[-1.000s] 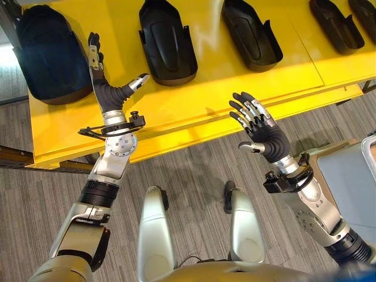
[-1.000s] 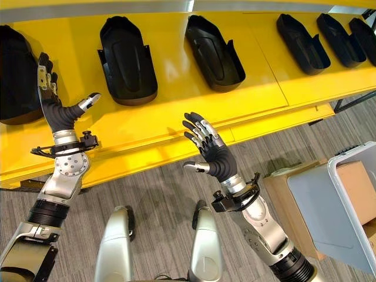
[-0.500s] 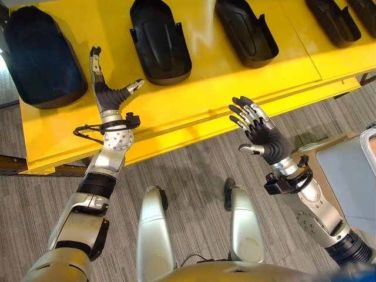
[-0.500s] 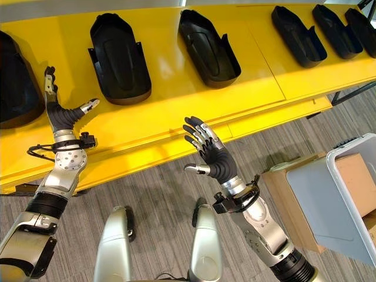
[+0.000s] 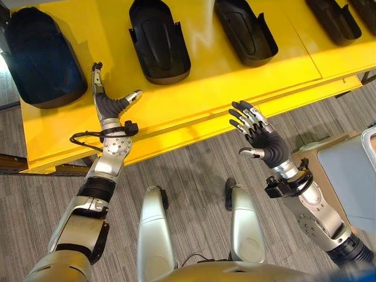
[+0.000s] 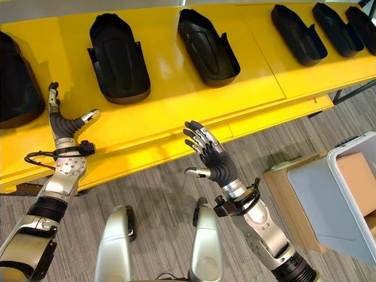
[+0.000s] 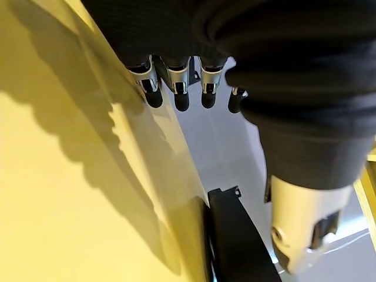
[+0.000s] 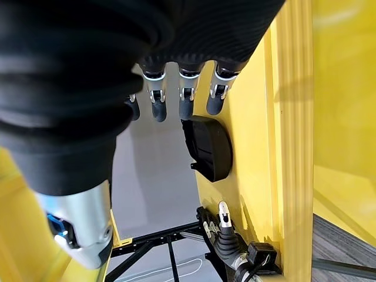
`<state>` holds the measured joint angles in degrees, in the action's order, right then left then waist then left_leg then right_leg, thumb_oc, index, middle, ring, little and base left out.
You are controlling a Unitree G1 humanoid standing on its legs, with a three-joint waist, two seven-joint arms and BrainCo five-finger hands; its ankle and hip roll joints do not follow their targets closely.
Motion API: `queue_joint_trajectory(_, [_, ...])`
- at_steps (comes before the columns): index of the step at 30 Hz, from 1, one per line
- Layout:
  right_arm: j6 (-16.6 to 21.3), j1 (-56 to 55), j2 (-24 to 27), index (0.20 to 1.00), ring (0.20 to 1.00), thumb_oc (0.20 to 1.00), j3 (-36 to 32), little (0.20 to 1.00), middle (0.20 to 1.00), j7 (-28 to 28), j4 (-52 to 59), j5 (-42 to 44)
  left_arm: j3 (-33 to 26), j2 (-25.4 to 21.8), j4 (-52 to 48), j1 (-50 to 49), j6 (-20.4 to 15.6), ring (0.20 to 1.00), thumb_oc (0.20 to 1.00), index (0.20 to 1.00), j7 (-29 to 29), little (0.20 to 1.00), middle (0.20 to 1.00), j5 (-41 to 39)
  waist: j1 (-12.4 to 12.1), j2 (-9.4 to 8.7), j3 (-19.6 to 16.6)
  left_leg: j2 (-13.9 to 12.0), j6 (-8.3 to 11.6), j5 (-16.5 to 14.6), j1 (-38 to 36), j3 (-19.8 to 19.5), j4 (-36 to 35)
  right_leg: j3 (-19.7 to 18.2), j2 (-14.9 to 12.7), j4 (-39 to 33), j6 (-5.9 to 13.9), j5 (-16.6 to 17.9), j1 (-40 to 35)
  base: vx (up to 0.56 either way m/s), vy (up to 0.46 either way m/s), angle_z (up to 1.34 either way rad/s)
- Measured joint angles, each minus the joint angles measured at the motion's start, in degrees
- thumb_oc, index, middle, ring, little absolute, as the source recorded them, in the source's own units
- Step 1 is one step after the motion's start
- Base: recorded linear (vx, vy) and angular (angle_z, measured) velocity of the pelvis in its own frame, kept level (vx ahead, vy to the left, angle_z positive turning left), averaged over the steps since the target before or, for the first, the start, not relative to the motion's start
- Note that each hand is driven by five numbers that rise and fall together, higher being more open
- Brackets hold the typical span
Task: Move parts from the plastic box to the shelf.
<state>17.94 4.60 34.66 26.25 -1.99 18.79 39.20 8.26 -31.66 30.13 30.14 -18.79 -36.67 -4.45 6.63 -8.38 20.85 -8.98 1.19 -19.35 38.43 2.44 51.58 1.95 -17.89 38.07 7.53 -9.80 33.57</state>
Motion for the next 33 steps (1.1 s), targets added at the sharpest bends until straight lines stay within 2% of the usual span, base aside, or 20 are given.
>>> queue_joint_trajectory(11, [0.0,0.01,0.16,1.0,1.0,1.0,0.02,1.0,1.0,0.04,0.0,0.0,-2.79,0.02,0.52,-0.1,-0.01,1.0,1.0,1.0,-0.11,1.0,1.0,-1.22,-0.19,0.79,0.52,0.0,0.01,0.0,0.02,-0.06,-0.09,0.06,0.0,0.03,0.04,-0.03,0.01,0.0,0.0,0.0])
queue_joint_trajectory(22, [0.0,0.12,0.16,1.0,1.0,1.0,0.22,1.0,1.0,0.03,-0.01,-0.01,-4.31,0.01,0.58,-0.4,-0.12,1.0,1.0,1.0,-0.12,1.0,1.0,-3.43,-0.63,0.8,0.53,0.04,0.02,0.01,0.02,-0.18,-0.1,0.1,-0.06,0.24,0.08,-0.16,0.02,0.0,0.0,0.0])
queue_joint_trajectory(33, [-0.01,0.13,0.15,1.0,1.0,1.0,1.07,1.0,1.0,0.03,-0.02,-0.01,-5.82,0.03,0.37,-2.24,-1.91,1.0,1.0,1.0,-0.12,1.0,1.0,-3.42,-0.9,0.79,0.72,0.09,0.09,0.05,0.02,-0.53,0.0,0.3,-0.08,1.01,-0.17,-0.65,0.08,0.0,0.0,0.0])
